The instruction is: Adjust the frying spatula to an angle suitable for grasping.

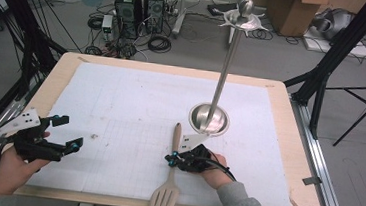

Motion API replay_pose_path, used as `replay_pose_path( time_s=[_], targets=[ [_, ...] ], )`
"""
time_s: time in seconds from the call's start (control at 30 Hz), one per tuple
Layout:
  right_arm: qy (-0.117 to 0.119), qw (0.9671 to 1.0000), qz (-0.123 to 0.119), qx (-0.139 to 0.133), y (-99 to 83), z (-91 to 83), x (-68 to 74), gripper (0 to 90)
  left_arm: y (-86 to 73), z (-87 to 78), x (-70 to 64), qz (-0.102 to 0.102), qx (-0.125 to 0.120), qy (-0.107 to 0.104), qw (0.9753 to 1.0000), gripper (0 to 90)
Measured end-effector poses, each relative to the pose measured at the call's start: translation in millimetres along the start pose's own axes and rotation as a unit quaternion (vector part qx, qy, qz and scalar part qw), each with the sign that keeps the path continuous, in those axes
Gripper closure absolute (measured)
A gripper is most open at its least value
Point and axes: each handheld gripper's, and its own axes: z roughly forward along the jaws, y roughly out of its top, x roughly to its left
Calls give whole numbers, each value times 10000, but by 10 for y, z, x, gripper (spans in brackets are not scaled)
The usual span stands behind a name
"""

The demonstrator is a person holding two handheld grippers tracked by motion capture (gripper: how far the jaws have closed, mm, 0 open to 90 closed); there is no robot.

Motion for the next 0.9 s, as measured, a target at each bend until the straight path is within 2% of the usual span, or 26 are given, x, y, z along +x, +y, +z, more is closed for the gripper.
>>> replay_pose_path(
  time_s=[0.1, 0.2, 0.33, 0.5, 0.9],
  targets=[
    [223, 9994, -199, 197, 35, 98, 89, 899, -2, 12, 12, 4, 20, -15, 10000, 24],
    [303, 9976, -357, 513, 12, 191, 147, 899, -6, 13, 31, -18, 1, -24, 10000, 24],
    [366, 9977, -243, 522, -8, 157, 146, 900, -10, 18, 36, -30, 6, -28, 10000, 24],
    [347, 9974, -336, 532, -62, 83, 160, 900, -3, 26, 22, -18, 14, -32, 10000, 24],
    [435, 9968, -375, 554, -199, -145, 131, 900, -16, -3, 16, -29, 9, -2, 10000, 24]
  ],
)
